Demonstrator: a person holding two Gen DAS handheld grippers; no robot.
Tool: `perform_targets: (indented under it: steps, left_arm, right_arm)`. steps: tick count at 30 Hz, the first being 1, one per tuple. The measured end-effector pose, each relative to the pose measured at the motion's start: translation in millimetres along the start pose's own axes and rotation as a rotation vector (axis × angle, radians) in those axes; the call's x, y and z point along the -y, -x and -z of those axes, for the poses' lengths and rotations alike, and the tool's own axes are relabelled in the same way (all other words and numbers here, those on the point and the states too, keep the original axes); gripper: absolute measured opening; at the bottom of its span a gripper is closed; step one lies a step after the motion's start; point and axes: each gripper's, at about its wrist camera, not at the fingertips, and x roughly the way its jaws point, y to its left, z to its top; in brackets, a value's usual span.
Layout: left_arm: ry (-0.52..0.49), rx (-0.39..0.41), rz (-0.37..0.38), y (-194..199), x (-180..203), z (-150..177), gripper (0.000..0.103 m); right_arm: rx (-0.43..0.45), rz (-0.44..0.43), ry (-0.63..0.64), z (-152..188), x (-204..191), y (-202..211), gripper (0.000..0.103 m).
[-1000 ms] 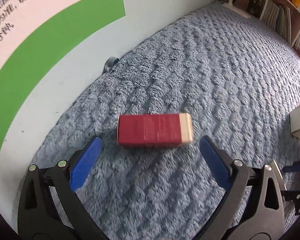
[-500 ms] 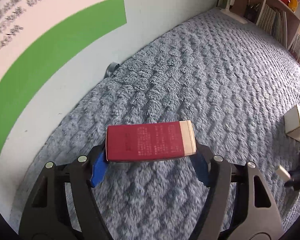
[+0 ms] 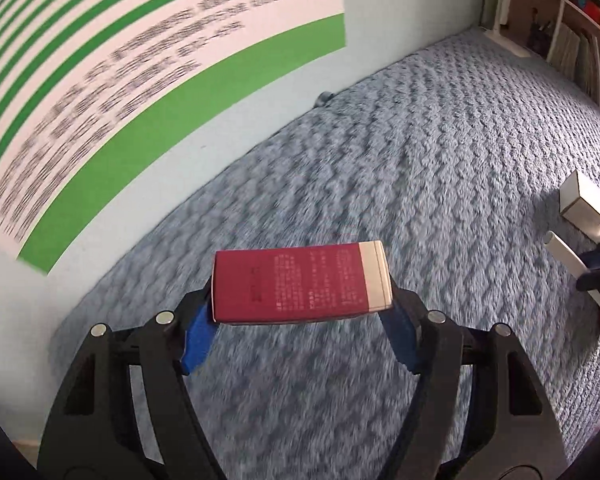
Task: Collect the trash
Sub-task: 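Carry the red box and white marker with both tools over the teal wastebasket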
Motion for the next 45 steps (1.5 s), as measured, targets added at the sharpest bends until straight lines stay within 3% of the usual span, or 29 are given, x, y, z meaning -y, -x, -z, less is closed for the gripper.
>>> perform_targets:
  steps: [8,14,20,32,38,45]
  left_arm:
    - [0.229,-0.029,-0.153,65.2,-10.2,69.3,0.068]
    - [0.475,-0.073,-0.298,119.2,-3.2,149.7,0.068]
    - [0.705,-0.135,-0.406,171.8,24.5,244.1,0.068]
    - [1.104,-0.226,-0.599,268.4,99.1,415.8,0.068]
    - [1.250,-0.265,-0.641,297.0,149.3,486.2,0.068]
    - [1.407,-0.291,-0.656,317.2,212.2,557.3,0.068]
  right_arm:
    - [-0.018,-0.149,0.285,-19.9,-48.1,1.7,0.013]
    - [-0.042,-0.254,0.509,-23.5,-94.0,2.6,0.013]
    - [-0.096,-0.374,0.706,-2.4,-156.8,0.1,0.013]
    - [-0.206,-0.599,1.071,82.8,-315.1,1.5,0.013]
    - [-0.267,-0.686,1.222,152.0,-388.7,9.3,0.013]
    - [-0.352,-0.727,1.337,228.2,-439.5,11.2,0.013]
